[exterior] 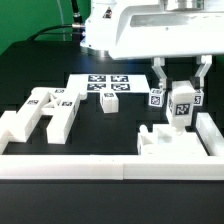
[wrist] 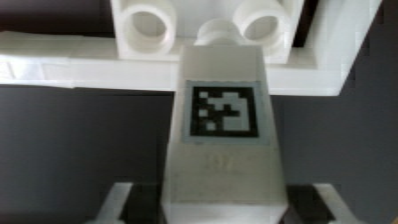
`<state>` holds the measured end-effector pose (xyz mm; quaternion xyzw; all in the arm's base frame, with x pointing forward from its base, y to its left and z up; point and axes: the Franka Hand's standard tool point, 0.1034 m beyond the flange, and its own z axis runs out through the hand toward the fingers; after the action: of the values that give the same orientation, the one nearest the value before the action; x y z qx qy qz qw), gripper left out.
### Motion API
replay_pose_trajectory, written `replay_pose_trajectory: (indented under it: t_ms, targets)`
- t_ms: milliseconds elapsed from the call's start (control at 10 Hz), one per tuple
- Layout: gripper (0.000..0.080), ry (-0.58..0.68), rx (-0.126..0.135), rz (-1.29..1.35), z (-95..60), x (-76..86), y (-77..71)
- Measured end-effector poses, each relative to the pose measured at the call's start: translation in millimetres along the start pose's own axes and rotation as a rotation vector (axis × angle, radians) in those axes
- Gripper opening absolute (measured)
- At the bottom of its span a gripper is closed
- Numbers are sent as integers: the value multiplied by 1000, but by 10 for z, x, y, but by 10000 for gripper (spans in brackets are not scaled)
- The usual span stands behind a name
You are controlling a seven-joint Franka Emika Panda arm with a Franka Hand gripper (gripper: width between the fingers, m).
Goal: Assemble chair
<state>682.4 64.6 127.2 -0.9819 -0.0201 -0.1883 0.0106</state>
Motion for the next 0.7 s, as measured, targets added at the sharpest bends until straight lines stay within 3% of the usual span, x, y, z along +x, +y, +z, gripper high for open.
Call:
replay_pose_trajectory:
  t_ms: [300, 700]
  targets:
    - [294, -11, 1, -54, 82, 36, -146]
    - [294, -13, 3, -44, 103, 27, -146]
